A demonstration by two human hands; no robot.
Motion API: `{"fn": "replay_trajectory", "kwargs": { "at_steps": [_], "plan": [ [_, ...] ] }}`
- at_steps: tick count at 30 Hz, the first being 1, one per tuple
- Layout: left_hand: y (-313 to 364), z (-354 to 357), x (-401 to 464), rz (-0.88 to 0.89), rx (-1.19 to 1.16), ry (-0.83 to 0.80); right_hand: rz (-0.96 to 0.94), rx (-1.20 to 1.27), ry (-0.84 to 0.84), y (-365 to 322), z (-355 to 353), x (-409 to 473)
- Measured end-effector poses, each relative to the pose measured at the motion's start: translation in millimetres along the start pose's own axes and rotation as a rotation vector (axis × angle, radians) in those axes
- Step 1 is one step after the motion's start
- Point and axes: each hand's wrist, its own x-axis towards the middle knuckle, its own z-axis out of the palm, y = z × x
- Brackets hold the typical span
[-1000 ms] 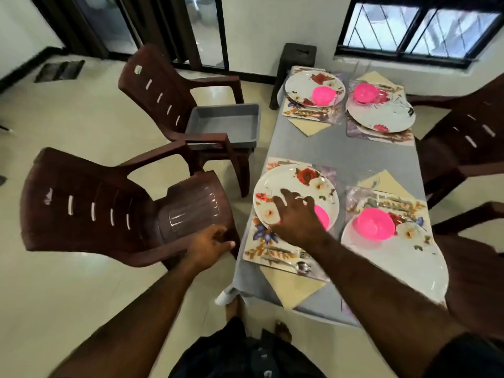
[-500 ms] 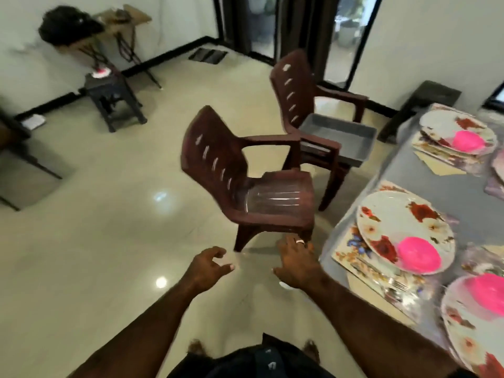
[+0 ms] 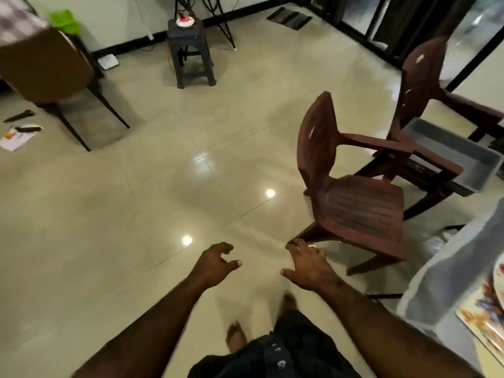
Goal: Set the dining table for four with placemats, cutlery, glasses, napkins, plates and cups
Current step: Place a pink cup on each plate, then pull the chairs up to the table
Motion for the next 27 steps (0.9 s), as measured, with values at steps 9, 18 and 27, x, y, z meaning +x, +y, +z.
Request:
{"fn": "replay_trajectory", "kwargs": {
  "at_steps": [9, 18, 27],
  "plan": [
    [36.2, -96.0, 154.8, -0.043, 0.083, -0.012, -0.083, 0.026, -0.039, -40.0, -81.4, 191.0],
    [119.2, -195.4, 314.1, -0.055, 0.133, -0.009, -0.174, -0.069, 0.038, -55.2, -226.0, 366.7],
    [228.4, -273.5, 557.9, 0.164, 0.259, -0.189, 0.143, -0.117, 0.173, 12.8, -350.2, 517.2]
  ]
}}
